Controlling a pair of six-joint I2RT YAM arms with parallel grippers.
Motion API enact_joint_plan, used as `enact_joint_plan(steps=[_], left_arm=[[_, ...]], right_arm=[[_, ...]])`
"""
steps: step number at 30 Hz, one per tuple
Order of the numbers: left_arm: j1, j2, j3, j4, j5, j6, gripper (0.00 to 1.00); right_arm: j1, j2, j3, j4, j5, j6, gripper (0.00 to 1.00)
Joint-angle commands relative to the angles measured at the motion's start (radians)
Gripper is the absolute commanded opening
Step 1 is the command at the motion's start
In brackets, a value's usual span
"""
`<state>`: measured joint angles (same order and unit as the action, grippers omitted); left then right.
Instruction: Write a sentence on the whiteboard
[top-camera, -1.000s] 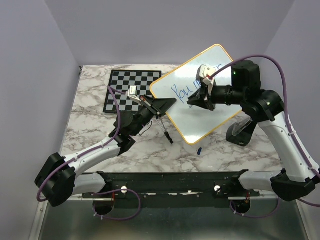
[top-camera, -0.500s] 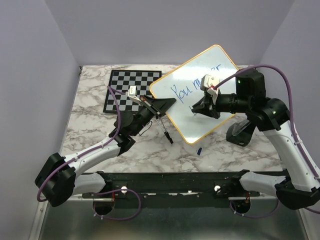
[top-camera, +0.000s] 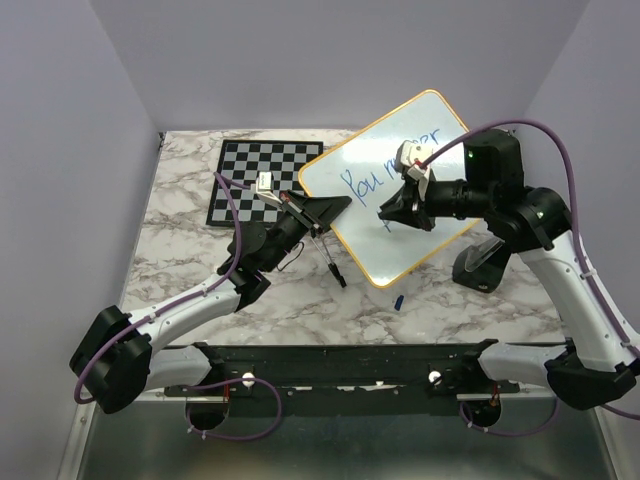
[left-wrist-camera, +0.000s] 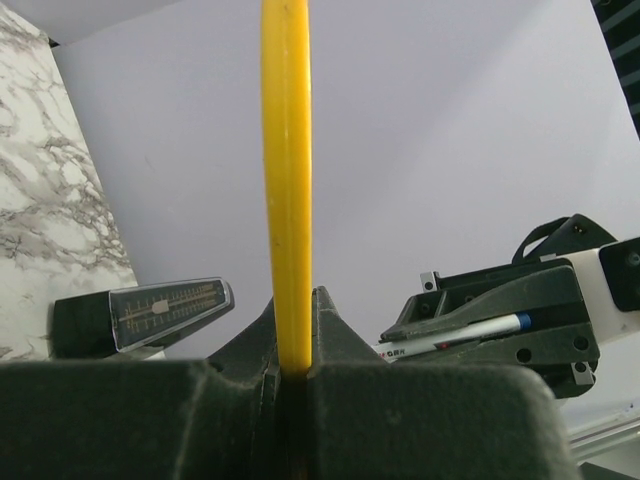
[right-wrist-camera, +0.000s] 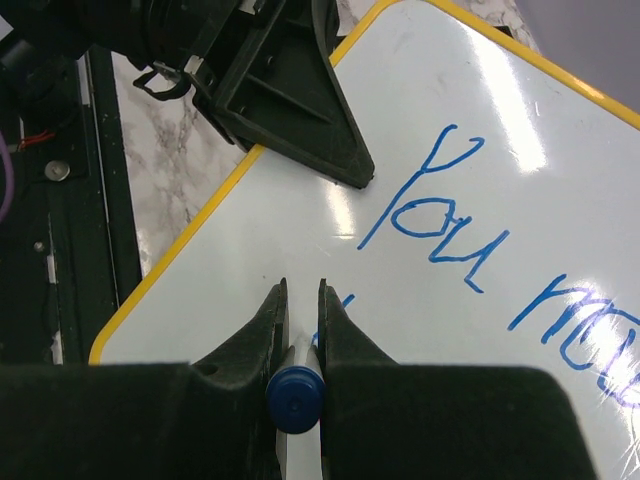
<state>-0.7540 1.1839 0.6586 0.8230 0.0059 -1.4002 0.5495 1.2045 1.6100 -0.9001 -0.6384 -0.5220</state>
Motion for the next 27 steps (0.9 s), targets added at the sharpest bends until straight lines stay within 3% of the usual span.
enact_joint_plan(steps=[1, 14, 27], left_arm=[[-0.001, -0.050, 0.026, 0.226, -0.024, -0.075, 0.00], [-0.001, -0.044, 0.019, 0.240, -0.027, -0.075, 0.00], [0.001, -0.049, 0.015, 0.240, -0.029, -0.074, 0.00]], right_arm=[[-0.003, 0.033, 0.030, 0.023, 0.016, 0.025, 0.01], [-0.003, 0.003, -0.041, -0.017, -0.127, 0.033, 0.00], [-0.019, -0.037, -0.059, -0.019, 0.019, 0.036, 0.00]])
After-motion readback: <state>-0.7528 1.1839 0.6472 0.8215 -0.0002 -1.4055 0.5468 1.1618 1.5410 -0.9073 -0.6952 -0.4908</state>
